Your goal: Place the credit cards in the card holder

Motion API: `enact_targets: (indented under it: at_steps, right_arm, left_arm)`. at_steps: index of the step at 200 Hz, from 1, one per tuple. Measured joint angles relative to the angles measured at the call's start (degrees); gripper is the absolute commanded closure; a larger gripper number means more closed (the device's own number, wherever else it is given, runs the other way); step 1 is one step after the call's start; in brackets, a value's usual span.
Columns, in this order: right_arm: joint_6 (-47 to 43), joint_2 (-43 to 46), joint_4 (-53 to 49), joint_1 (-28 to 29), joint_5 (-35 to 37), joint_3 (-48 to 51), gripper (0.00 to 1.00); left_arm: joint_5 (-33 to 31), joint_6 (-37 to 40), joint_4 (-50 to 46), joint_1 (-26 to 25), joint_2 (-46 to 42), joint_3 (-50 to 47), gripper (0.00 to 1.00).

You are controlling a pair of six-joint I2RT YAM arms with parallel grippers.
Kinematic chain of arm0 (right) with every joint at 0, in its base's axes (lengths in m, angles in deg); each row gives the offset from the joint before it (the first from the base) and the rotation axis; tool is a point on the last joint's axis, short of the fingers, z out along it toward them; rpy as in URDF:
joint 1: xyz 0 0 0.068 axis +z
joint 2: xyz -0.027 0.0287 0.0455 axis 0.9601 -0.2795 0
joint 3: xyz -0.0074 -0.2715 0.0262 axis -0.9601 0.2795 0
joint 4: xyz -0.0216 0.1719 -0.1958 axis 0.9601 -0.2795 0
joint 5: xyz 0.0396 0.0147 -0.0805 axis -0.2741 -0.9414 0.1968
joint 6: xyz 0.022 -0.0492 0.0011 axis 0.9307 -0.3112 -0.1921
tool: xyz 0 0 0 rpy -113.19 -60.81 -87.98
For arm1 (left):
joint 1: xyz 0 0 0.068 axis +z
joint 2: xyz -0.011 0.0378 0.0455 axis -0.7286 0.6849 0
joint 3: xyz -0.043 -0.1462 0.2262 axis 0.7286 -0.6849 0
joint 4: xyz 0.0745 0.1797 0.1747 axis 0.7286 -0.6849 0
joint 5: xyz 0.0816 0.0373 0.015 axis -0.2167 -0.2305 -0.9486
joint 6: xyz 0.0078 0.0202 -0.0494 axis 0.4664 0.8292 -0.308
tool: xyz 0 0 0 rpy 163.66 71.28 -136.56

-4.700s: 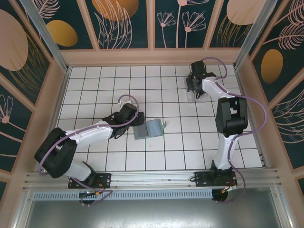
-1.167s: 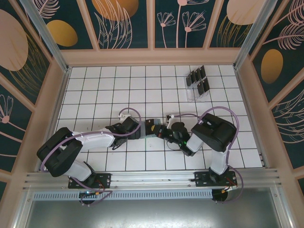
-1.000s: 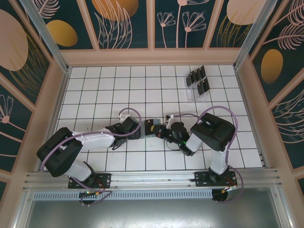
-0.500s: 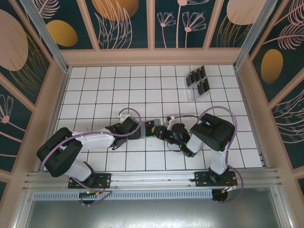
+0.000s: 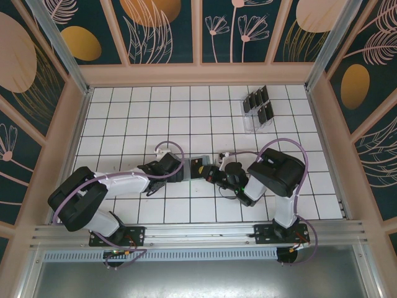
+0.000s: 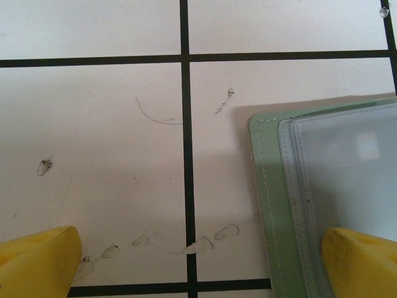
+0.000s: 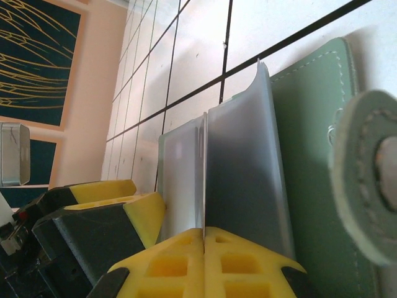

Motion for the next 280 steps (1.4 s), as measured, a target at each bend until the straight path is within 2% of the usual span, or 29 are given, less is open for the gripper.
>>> enact_targets:
  at_steps: [80, 223, 280]
  right_arm:
    - [0.8, -1.8, 0.4, 0.0, -1.1, -2.3, 1.0]
    - [3.6, -2.3, 2.6, -0.1, -1.6, -0.7, 1.0]
    - [3.9, -3.5, 3.7, -0.2, -4.0, -1.7, 1.0]
  left_arm:
    - [0.0, 0.0, 0.1, 0.0, -0.1, -0.1, 0.02]
    - [0.0, 0.0, 0.3, 0.0, -0.1, -0.2, 0.02]
    - [0.0, 0.0, 0.3, 0.0, -0.1, -0.2, 0.02]
